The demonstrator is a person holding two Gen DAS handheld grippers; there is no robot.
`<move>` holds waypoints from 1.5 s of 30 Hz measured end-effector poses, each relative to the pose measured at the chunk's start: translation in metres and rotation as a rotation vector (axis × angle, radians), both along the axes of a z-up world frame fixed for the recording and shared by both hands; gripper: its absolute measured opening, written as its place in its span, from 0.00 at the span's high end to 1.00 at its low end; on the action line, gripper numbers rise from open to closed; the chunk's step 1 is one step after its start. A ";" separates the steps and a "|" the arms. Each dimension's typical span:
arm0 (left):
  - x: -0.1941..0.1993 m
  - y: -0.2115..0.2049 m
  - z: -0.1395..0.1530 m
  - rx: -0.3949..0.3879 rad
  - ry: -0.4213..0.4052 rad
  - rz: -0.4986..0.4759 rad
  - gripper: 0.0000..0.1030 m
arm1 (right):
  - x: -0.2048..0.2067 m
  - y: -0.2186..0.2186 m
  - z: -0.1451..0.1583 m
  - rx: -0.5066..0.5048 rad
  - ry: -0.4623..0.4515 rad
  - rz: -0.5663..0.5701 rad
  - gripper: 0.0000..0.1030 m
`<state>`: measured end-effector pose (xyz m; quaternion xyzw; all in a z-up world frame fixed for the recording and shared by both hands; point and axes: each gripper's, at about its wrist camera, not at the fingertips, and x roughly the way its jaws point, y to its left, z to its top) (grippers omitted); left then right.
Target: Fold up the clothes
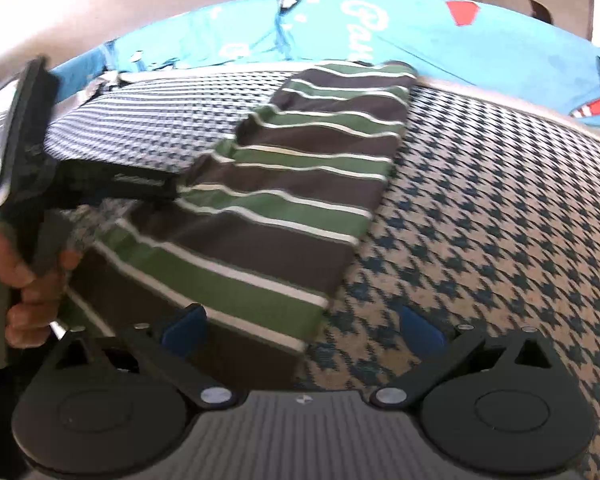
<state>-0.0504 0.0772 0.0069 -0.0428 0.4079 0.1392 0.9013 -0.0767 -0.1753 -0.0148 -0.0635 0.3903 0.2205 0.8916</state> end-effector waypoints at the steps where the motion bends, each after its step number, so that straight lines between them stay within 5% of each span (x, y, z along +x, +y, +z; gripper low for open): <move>1: -0.001 0.000 0.001 -0.003 0.001 0.002 0.00 | 0.001 -0.002 0.000 -0.001 0.000 -0.014 0.00; 18: -0.028 -0.032 0.018 0.011 -0.040 -0.040 0.00 | 0.016 -0.027 0.007 0.035 0.007 -0.178 0.00; 29: -0.030 -0.057 0.017 -0.017 -0.034 -0.126 0.00 | 0.026 -0.052 0.023 0.135 0.015 -0.221 0.26; 34: -0.023 -0.062 0.005 -0.034 0.018 -0.138 0.00 | 0.042 -0.052 0.024 0.121 0.039 -0.193 0.45; 45: -0.016 -0.066 0.003 -0.034 0.041 -0.133 0.00 | 0.091 -0.052 0.025 0.126 0.075 -0.133 0.49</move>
